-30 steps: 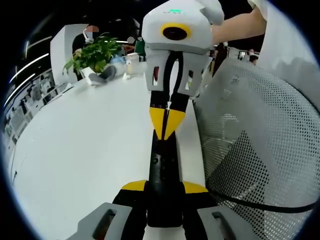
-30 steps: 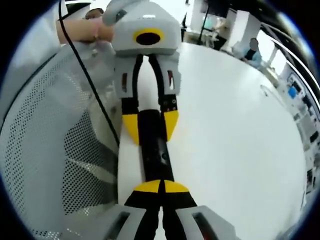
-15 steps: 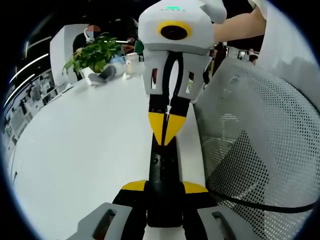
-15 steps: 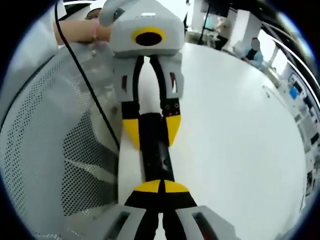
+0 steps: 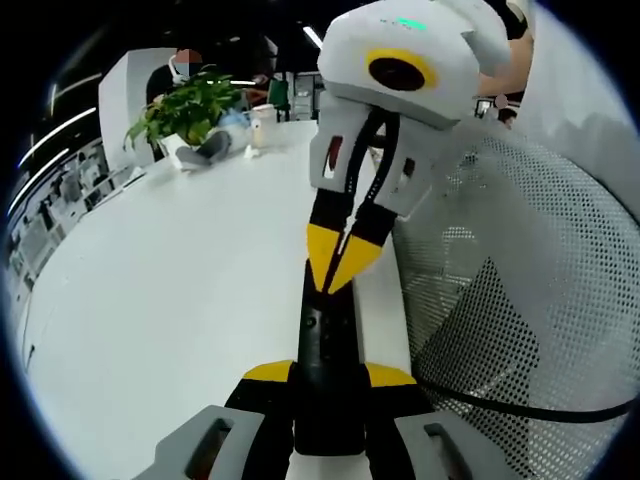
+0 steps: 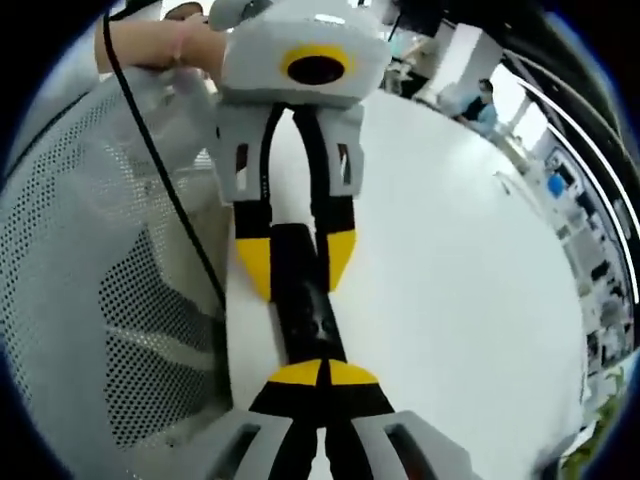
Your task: Press the specified remote control buttons in sequence, fully releasing each button before pressing the next.
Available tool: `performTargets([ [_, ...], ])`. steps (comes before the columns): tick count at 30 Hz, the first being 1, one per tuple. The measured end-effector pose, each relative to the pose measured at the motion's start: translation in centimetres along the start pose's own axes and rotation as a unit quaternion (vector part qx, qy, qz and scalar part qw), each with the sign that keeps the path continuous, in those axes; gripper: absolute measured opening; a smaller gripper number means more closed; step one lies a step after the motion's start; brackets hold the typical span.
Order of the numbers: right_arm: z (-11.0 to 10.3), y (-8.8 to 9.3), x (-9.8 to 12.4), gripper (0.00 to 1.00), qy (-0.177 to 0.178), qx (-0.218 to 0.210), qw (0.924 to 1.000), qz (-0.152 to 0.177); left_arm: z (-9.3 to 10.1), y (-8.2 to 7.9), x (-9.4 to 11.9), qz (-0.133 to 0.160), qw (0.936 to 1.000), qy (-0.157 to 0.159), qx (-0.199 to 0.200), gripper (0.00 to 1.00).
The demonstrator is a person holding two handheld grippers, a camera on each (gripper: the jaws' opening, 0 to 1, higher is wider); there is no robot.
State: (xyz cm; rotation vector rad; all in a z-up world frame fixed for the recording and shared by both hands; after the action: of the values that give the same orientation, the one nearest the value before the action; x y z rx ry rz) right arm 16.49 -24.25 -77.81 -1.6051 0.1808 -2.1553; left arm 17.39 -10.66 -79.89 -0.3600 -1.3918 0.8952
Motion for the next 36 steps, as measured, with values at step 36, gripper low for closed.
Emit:
performTargets([
  [36, 0.5, -0.1, -0.2, 0.0, -0.004, -0.128, 0.9915, 0.02, -0.1, 0.0, -0.1, 0.006, 1.0, -0.002, 0.005, 0.24],
])
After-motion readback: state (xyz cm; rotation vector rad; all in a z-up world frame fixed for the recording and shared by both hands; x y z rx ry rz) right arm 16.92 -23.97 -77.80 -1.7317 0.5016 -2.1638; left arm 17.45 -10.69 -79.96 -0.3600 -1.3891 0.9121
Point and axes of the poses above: the point that each gripper's makers call its tool centre point, and the gripper's own axes: x roughly backward along the fingers, z roughly to its right, y roughly out of its underside, the point moved 9 cm from there along x, roughly backward along the fingers, and after that the axes turned 14 degrees about x, right-handed, at the moved point
